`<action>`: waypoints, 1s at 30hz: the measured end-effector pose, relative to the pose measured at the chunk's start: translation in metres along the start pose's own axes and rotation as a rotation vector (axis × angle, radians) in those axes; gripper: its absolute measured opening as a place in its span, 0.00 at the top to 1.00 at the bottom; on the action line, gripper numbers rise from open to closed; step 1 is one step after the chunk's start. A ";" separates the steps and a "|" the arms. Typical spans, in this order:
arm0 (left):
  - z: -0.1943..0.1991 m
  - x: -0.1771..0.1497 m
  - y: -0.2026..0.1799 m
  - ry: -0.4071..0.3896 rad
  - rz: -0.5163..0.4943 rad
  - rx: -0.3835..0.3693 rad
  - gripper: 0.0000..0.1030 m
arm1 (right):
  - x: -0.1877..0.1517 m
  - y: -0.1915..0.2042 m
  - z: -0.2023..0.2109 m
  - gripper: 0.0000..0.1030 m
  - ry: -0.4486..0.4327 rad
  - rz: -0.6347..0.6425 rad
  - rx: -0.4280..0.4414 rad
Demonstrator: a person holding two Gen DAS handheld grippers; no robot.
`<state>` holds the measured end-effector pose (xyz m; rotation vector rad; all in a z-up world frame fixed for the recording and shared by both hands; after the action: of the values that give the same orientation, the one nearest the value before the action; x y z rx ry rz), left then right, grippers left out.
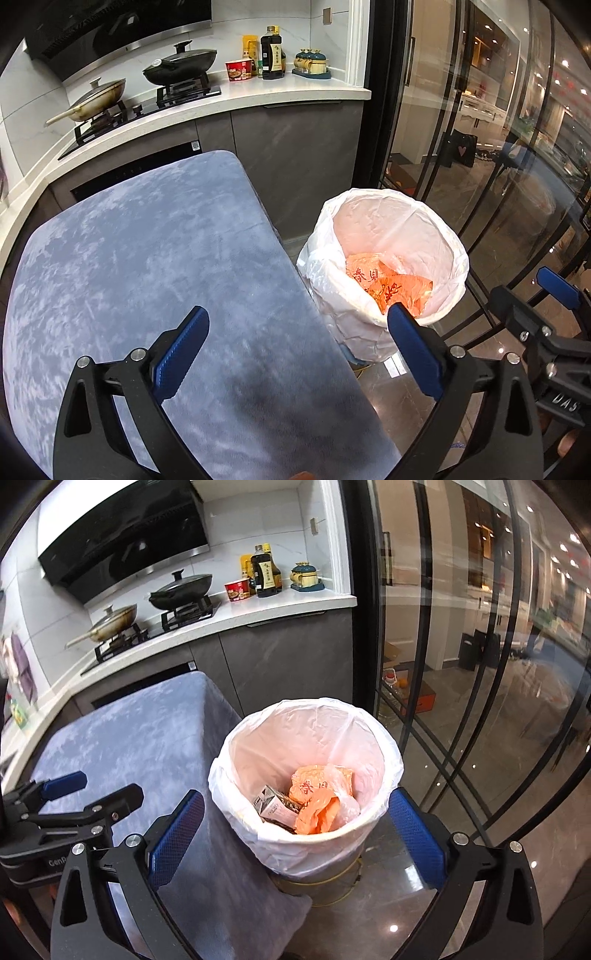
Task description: Collect trash
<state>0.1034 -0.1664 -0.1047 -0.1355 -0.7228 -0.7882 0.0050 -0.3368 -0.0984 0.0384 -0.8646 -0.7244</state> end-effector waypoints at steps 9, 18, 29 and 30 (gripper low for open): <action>0.007 -0.010 -0.001 0.006 0.011 0.003 0.10 | -0.010 0.006 0.008 0.06 0.012 0.041 -0.007; 0.010 -0.017 -0.006 0.012 0.008 -0.006 0.10 | -0.018 0.001 0.012 0.06 0.025 0.029 -0.009; 0.013 -0.020 -0.018 0.010 -0.014 -0.006 0.10 | -0.021 -0.009 0.014 0.06 0.026 0.017 -0.018; 0.013 -0.020 -0.020 0.012 -0.016 -0.005 0.10 | -0.021 -0.009 0.015 0.06 0.026 0.015 -0.018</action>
<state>0.0733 -0.1634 -0.1109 -0.1301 -0.7114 -0.8056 -0.0197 -0.3278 -0.1060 0.0253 -0.8331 -0.7161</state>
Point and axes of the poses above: each gripper's, at about its wrist camera, not at the fingertips, and z roughly against the way its jaws point, y to its left, x to its top, the point moved 7 cm from there along -z, roughly the way its jaws point, and after that the axes turned 13 degrees about -z, right-handed, at the moved point
